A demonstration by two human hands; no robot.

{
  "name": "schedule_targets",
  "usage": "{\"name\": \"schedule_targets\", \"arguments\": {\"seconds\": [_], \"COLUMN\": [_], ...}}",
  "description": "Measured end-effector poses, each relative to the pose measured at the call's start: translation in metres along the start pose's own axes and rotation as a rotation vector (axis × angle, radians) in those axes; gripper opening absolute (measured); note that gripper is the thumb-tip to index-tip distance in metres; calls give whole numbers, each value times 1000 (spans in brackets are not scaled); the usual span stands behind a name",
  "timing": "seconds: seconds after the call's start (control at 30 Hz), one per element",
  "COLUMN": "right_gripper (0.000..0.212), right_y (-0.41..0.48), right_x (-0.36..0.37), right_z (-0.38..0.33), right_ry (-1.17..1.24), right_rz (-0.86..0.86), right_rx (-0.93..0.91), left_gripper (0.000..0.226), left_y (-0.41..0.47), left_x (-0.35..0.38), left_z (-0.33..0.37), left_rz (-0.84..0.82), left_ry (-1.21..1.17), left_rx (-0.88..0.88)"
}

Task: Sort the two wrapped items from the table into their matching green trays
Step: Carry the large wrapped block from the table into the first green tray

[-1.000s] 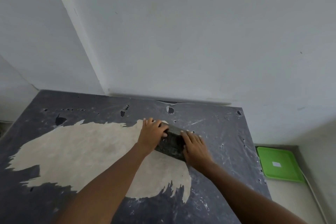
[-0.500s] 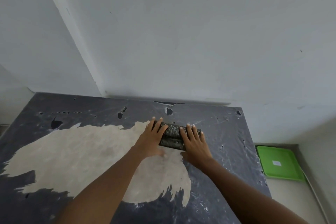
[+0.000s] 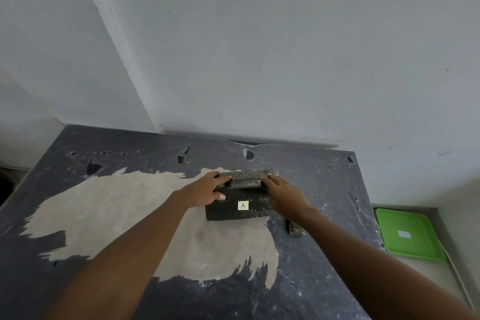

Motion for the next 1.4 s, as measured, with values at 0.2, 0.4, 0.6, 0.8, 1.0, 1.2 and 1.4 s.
{"name": "schedule_targets", "arguments": {"seconds": [0.2, 0.4, 0.6, 0.8, 1.0, 1.2, 1.4], "right_gripper": [39, 28, 40, 90, 110, 112, 122], "right_y": [2, -6, -16, -34, -40, -45, -45], "right_x": [-5, 9, 26, 45, 52, 56, 53], "right_z": [-3, -3, -8, -10, -6, -8, -14], "right_ry": [90, 113, 91, 36, -43, -46, -92], "right_rz": [65, -59, -66, -119, -165, -178, -195], "right_rx": [47, 59, 101, 52, -27, -83, -106], "left_gripper": [44, 36, 64, 149, 135, 148, 125], "left_y": [-3, -13, -26, -26, -23, -50, -50], "left_x": [-12, -13, 6, 51, 42, 53, 36], "left_z": [8, -3, -7, 9, 13, 5, 1], "left_rz": [66, 66, 88, 16, 173, 147, 185], "left_ry": [-26, 20, 96, 356, 335, 405, 392], "left_rx": [-3, -86, -97, 163, 112, 130, 46]}}
Point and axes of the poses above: each hand's wrist, its own y-axis towards the middle knuckle, its own x-axis out of the palm, z = x × y, the point moved 10 cm from there along y, towards the middle knuckle, and after that the axes turned 11 degrees about z, right-handed, at the moved point
